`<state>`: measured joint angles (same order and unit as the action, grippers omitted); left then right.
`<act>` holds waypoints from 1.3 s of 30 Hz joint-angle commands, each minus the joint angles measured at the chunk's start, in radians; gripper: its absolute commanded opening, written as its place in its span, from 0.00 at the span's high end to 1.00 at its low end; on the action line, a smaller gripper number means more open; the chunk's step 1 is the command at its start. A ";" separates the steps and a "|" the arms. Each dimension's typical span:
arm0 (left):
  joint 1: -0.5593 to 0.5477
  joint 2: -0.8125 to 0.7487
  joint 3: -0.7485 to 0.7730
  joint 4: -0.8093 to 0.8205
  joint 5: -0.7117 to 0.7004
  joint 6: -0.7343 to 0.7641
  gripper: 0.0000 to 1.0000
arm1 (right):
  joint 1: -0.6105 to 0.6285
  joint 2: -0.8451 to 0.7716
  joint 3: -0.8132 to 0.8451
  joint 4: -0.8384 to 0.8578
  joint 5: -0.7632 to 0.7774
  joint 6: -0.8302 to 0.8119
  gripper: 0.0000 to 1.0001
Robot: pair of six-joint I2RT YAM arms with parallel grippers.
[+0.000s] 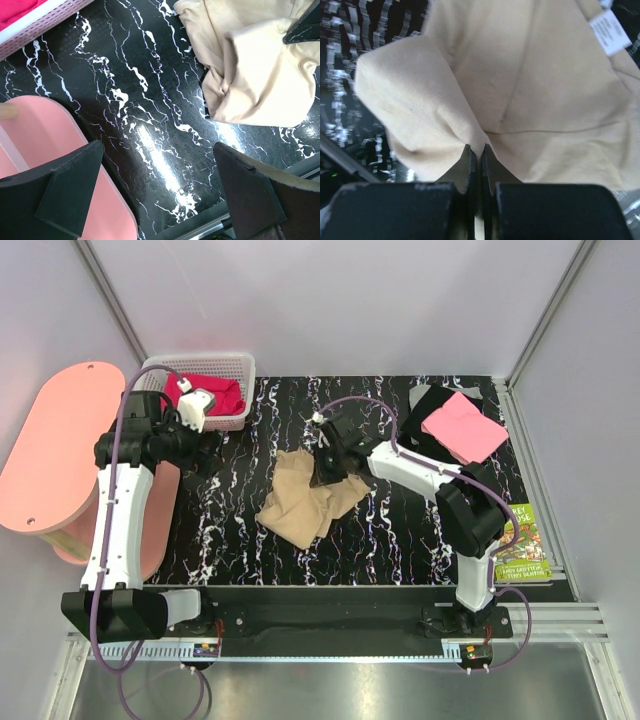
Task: Fold and stack the t-shirts
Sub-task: Fold the long partially folded tshirt into a neat square
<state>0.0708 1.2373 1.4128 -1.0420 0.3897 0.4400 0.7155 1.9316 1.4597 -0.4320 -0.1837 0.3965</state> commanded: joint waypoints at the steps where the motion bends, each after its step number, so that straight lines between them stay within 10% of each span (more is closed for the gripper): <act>1: -0.014 -0.002 -0.005 0.019 0.032 -0.001 0.01 | 0.004 -0.045 0.108 0.101 -0.070 0.035 1.00; 22: -0.051 -0.018 -0.034 0.027 0.009 -0.011 0.01 | -0.206 0.119 -0.061 0.176 0.036 0.110 0.98; 27: -0.054 -0.019 -0.017 0.017 0.005 -0.003 0.01 | -0.205 0.193 0.039 -0.002 0.114 0.108 0.00; 32: -0.066 -0.022 -0.011 0.010 0.008 -0.004 0.01 | -0.205 0.042 0.112 -0.125 0.350 0.032 0.00; 39: -0.146 -0.022 -0.020 0.005 -0.005 -0.035 0.01 | -0.203 -0.072 0.232 -0.163 0.294 -0.048 0.00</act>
<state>-0.0315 1.2392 1.3846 -1.0504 0.3866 0.4316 0.5152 1.9827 1.5890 -0.5713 0.0921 0.4160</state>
